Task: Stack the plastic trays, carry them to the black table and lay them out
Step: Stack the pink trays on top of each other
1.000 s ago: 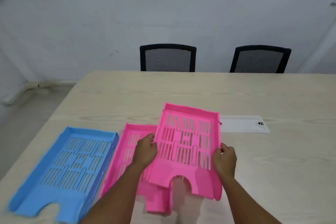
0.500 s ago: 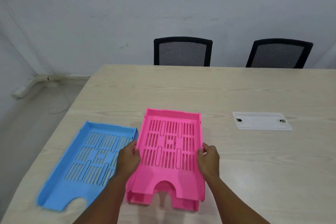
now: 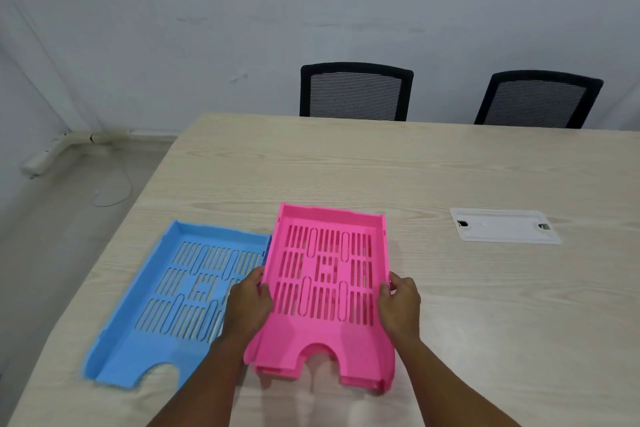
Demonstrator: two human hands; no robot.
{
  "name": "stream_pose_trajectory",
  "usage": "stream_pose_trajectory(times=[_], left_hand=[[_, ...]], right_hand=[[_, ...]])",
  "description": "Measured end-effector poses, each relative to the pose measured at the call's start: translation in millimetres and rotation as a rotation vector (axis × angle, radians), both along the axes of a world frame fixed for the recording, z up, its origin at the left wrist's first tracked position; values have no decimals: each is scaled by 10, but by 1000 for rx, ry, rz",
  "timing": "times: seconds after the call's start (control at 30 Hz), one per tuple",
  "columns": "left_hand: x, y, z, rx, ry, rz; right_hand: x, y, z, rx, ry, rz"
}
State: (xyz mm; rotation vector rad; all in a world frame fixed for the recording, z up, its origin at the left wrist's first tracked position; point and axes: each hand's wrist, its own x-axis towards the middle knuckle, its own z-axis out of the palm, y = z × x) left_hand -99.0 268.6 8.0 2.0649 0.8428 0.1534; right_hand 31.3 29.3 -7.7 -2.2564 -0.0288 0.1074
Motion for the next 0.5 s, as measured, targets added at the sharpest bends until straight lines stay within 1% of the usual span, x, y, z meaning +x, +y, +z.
stream_pose_trajectory(times=[0.13, 0.27, 0.5], left_hand=[[16, 13, 3, -30, -9, 1], [63, -6, 39, -64, -19, -8], [116, -84, 64, -32, -10, -5]], right_hand=[[-21, -23, 29, 14, -14, 5], [-72, -23, 19, 36, -50, -45], [-38, -61, 39, 34, -20, -50]])
